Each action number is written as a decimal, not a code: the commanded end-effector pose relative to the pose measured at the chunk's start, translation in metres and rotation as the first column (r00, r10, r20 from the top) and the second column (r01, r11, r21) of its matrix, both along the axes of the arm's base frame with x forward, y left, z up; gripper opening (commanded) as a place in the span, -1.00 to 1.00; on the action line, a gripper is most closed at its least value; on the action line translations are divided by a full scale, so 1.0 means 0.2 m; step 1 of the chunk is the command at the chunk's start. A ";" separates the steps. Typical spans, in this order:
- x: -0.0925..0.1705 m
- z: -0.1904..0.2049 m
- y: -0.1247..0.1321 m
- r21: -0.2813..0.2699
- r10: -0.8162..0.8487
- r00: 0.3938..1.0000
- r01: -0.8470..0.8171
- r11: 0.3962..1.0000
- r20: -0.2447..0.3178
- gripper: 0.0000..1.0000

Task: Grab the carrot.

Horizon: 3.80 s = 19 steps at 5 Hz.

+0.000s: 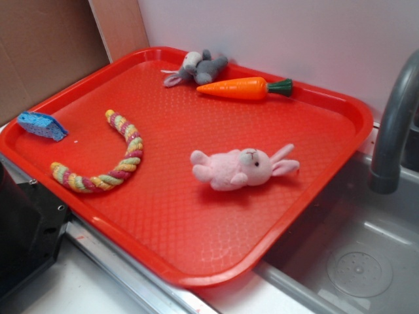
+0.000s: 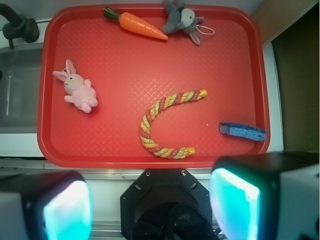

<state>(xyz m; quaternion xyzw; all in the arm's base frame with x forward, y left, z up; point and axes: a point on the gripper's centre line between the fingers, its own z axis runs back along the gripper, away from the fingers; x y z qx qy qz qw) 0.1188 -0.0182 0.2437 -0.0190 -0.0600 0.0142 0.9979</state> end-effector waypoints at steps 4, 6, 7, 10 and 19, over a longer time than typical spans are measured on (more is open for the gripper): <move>0.76 -0.42 0.03 0.104 -0.332 0.936 0.321 0.942 0.115 1.00; 1.21 -0.76 -0.15 0.127 -0.509 0.845 0.494 0.860 0.166 1.00; 1.21 -0.76 -0.15 0.127 -0.509 0.845 0.494 0.860 0.166 1.00; 1.13 -0.96 -0.11 0.144 -0.510 0.848 0.493 0.858 0.141 1.00; 0.57 -0.07 -0.13 0.065 0.253 0.958 -0.264 0.962 0.137 -1.00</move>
